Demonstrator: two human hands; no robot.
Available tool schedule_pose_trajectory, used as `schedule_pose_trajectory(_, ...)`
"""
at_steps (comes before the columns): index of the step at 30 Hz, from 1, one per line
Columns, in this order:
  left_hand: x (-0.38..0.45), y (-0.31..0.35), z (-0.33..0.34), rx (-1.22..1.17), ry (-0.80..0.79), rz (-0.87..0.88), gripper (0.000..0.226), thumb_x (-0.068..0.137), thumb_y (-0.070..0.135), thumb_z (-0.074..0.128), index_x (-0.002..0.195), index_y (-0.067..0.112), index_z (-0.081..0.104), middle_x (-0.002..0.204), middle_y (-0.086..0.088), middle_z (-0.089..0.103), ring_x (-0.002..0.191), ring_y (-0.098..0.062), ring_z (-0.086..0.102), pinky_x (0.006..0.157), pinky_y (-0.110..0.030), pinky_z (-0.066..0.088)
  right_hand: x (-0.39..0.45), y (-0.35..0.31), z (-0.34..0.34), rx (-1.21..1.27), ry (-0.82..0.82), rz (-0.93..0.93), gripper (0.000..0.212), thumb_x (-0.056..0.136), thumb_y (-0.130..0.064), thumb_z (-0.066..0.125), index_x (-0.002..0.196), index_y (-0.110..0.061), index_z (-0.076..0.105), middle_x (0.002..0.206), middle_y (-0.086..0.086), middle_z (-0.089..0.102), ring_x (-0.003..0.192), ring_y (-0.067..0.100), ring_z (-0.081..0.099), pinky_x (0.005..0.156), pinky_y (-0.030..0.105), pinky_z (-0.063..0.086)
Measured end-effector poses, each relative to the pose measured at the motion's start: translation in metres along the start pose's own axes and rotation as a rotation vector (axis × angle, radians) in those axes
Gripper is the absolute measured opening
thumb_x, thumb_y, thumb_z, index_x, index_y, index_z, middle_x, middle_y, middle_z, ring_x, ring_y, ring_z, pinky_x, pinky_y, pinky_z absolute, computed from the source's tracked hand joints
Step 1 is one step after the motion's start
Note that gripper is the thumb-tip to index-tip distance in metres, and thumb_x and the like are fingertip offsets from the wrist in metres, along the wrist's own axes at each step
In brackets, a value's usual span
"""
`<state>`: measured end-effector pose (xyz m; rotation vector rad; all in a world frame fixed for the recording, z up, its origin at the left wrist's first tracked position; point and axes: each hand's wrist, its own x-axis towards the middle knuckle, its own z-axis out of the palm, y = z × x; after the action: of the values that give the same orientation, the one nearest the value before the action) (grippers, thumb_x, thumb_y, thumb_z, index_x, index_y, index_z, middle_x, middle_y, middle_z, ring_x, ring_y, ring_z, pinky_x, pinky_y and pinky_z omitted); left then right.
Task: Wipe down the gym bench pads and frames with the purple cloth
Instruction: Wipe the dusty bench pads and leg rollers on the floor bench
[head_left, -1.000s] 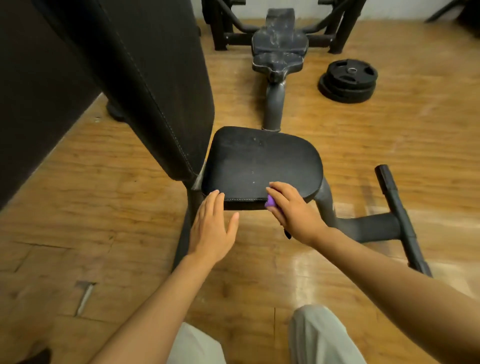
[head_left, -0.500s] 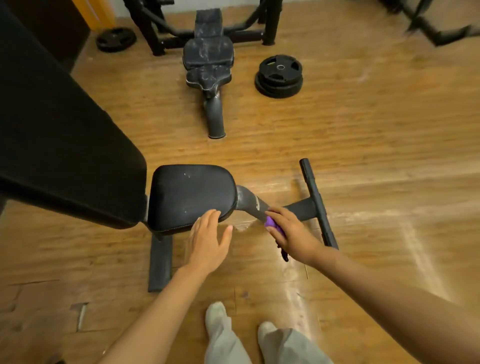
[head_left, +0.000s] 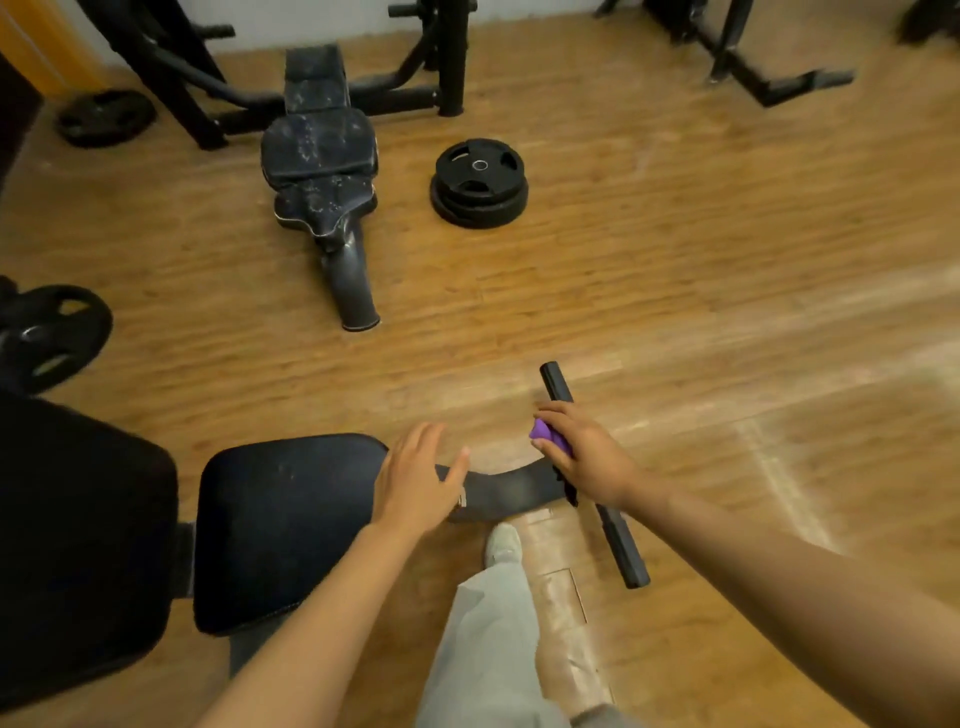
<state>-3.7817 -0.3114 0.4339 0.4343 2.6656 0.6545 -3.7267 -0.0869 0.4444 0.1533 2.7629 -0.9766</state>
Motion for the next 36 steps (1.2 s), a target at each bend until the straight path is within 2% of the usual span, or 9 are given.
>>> schedule_pose_trajectory(6, 0.103, 0.020, -0.029, 0.022, -0.032, 0.029, 0.056, 0.096, 0.053, 0.041, 0.143, 0.022, 0.040, 0.149, 0.003, 0.038, 0.137, -0.019, 0.035, 0.111, -0.034, 0.031, 0.097, 0.001, -0.050, -0.036, -0.022, 0.001, 0.046, 0.097, -0.032, 0.051, 0.136, -0.009, 0.047, 0.142, 0.004, 0.043, 0.131, 0.018, 0.040, 0.103, 0.016, 0.025)
schedule_pose_trajectory(10, 0.154, 0.033, -0.049, 0.015, 0.038, 0.069, 0.056, 0.094, 0.053, 0.043, 0.139, 0.019, 0.045, 0.145, 0.001, 0.043, 0.134, -0.018, 0.038, 0.110, -0.032, 0.031, 0.151, -0.005, -0.078, -0.003, -0.004, -0.017, 0.046, 0.096, -0.029, 0.053, 0.137, -0.007, 0.047, 0.143, 0.007, 0.041, 0.133, 0.020, 0.038, 0.105, 0.017, 0.024)
schedule_pose_trajectory(14, 0.191, 0.040, -0.067, 0.020, 0.079, 0.031, 0.055, 0.095, 0.054, 0.041, 0.141, 0.025, 0.040, 0.148, 0.007, 0.039, 0.136, -0.014, 0.035, 0.111, -0.031, 0.030, 0.202, -0.010, -0.094, -0.008, -0.016, -0.077, 0.046, 0.096, -0.029, 0.054, 0.135, -0.008, 0.049, 0.142, 0.006, 0.042, 0.131, 0.019, 0.040, 0.108, 0.022, 0.028)
schedule_pose_trajectory(19, 0.235, 0.042, -0.085, -0.016, 0.121, 0.001, 0.053, 0.096, 0.051, 0.042, 0.142, 0.025, 0.039, 0.149, 0.008, 0.037, 0.136, -0.013, 0.033, 0.111, -0.029, 0.027, 0.272, -0.014, -0.111, -0.042, -0.051, -0.152, 0.043, 0.095, -0.028, 0.055, 0.131, -0.005, 0.052, 0.138, 0.009, 0.047, 0.127, 0.022, 0.045, 0.100, 0.013, 0.025)
schedule_pose_trajectory(22, 0.272, 0.038, -0.095, -0.011, 0.139, -0.040, 0.053, 0.096, 0.052, 0.043, 0.141, 0.024, 0.041, 0.147, 0.007, 0.039, 0.134, -0.014, 0.035, 0.109, -0.027, 0.028, 0.323, -0.015, -0.120, -0.057, -0.116, -0.208, 0.042, 0.096, -0.027, 0.054, 0.131, -0.005, 0.052, 0.138, 0.008, 0.048, 0.126, 0.022, 0.046, 0.097, 0.010, 0.024)
schedule_pose_trajectory(27, 0.370, 0.029, -0.126, -0.038, 0.180, -0.135, 0.052, 0.096, 0.051, 0.043, 0.141, 0.025, 0.040, 0.147, 0.008, 0.040, 0.134, -0.015, 0.037, 0.108, -0.029, 0.029, 0.447, -0.010, -0.146, -0.094, -0.241, -0.279, 0.044, 0.097, -0.028, 0.051, 0.136, -0.007, 0.047, 0.144, 0.007, 0.041, 0.130, 0.022, 0.041, 0.103, 0.018, 0.027)
schedule_pose_trajectory(32, 0.487, 0.021, -0.168, -0.062, 0.166, -0.254, 0.055, 0.093, 0.056, 0.043, 0.138, 0.024, 0.043, 0.139, 0.008, 0.047, 0.124, -0.017, 0.047, 0.101, -0.036, 0.041, 0.574, -0.020, -0.178, -0.103, -0.263, -0.287, 0.045, 0.097, -0.030, 0.051, 0.137, -0.009, 0.047, 0.144, 0.006, 0.041, 0.132, 0.022, 0.039, 0.107, 0.023, 0.027)
schedule_pose_trajectory(34, 0.528, 0.023, -0.182, -0.096, 0.158, -0.295, 0.056, 0.093, 0.055, 0.044, 0.139, 0.023, 0.042, 0.141, 0.006, 0.046, 0.122, -0.019, 0.049, 0.101, -0.038, 0.042, 0.613, -0.025, -0.188, -0.091, -0.270, -0.289, 0.044, 0.097, -0.029, 0.051, 0.135, -0.009, 0.048, 0.142, 0.006, 0.043, 0.129, 0.023, 0.042, 0.105, 0.023, 0.029)
schedule_pose_trajectory(36, 0.564, 0.031, -0.197, -0.129, 0.179, -0.311, 0.056, 0.094, 0.053, 0.044, 0.141, 0.022, 0.041, 0.145, 0.004, 0.043, 0.128, -0.020, 0.045, 0.104, -0.037, 0.039, 0.646, -0.032, -0.197, -0.070, -0.273, -0.286, 0.041, 0.097, -0.027, 0.052, 0.133, -0.008, 0.050, 0.140, 0.007, 0.046, 0.125, 0.023, 0.045, 0.101, 0.023, 0.032)
